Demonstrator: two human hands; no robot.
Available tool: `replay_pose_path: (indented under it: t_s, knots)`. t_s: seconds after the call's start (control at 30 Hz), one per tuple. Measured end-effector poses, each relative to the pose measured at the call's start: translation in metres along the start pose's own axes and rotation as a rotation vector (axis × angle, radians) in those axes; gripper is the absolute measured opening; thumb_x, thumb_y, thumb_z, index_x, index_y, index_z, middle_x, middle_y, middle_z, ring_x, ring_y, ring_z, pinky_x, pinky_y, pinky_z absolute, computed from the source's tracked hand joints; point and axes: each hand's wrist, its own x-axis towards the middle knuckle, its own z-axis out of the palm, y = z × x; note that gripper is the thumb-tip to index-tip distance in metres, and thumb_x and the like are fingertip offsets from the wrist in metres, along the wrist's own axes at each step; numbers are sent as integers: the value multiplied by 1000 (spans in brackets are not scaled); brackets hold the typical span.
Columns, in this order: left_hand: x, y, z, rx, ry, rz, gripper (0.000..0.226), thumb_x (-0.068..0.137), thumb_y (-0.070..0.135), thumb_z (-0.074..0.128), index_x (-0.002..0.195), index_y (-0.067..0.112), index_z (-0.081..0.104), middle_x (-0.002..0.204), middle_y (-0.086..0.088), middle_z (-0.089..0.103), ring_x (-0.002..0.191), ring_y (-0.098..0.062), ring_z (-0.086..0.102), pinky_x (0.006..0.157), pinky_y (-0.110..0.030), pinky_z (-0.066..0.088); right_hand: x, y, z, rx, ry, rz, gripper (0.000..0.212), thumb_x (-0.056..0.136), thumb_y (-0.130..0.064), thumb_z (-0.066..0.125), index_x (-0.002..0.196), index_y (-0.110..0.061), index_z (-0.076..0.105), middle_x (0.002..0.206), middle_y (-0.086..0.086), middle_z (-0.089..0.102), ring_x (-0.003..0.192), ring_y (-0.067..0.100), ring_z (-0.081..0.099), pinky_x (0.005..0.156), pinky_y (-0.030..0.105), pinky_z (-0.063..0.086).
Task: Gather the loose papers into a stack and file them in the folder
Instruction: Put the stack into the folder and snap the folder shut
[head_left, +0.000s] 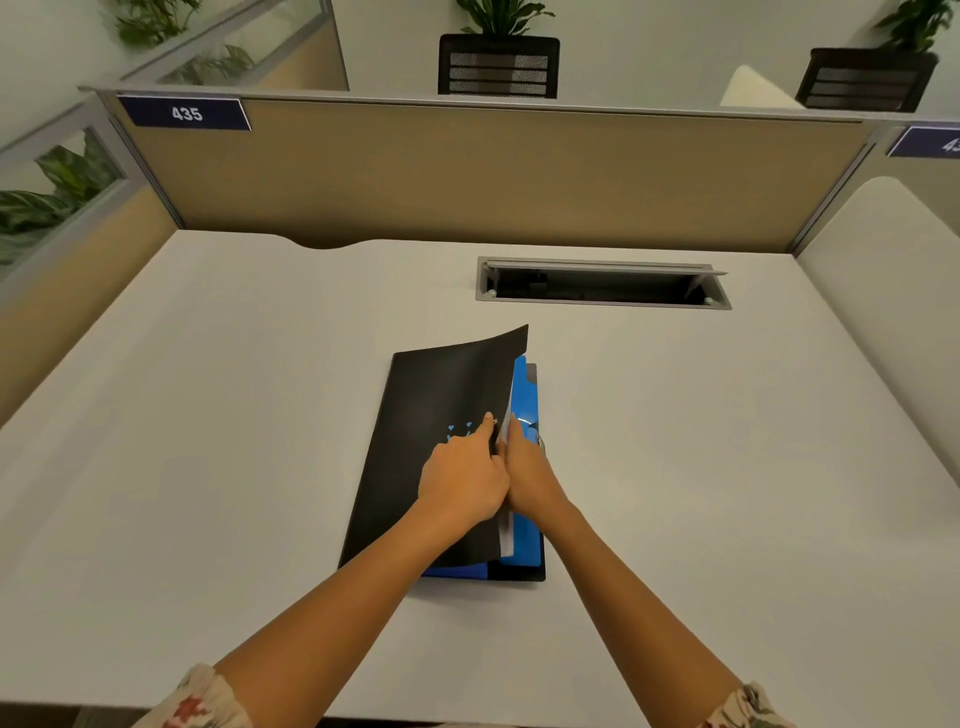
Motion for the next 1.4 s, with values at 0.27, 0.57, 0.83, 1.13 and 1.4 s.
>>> replay_pose_path:
  t_s: [0.27, 0.57, 0.83, 1.13, 1.4]
  knots:
    - [-3, 4, 9, 14, -13, 23, 59, 102, 29, 44, 157, 29, 23, 127, -9, 65, 111, -24, 63, 94, -37, 52, -7, 10, 4, -34, -65, 127, 78, 101, -26, 53, 157, -11, 1, 131, 15, 59, 116, 26, 62, 102, 35, 49]
    - [-3, 16, 39, 208, -90, 39, 70, 100, 41, 46, 159, 21, 13, 140, -17, 55, 117, -28, 61, 92, -37, 53, -24, 59, -10, -22, 261, 43, 26, 100, -31, 55, 120, -17, 65, 110, 3, 73, 91, 16, 70, 83, 24, 53]
    - [-5, 34, 66, 439, -233, 42, 71, 103, 38, 39, 155, 0, 10, 158, -32, 21, 123, -36, 58, 89, -42, 57, -27, 85, -28, 127, 373, -97, 11, 88, -24, 72, 93, -23, 62, 83, -14, 64, 73, 6, 64, 64, 13, 52]
    - [-2, 17, 72, 491, -168, 218, 45, 104, 39, 36, 133, 10, 55, 127, -17, 63, 117, -30, 60, 79, -34, 51, 2, 95, -37, 90, 152, -154, 27, 102, -23, 51, 125, -15, 63, 123, 4, 59, 105, 13, 57, 84, 14, 49]
    - [16, -24, 72, 416, -234, 316, 56, 100, 53, 43, 148, 23, 44, 147, -10, 51, 145, -39, 29, 115, -50, 28, 19, 91, -28, 42, 179, -66, 24, 89, -31, 71, 109, -19, 72, 113, 5, 61, 101, 16, 58, 89, 31, 52]
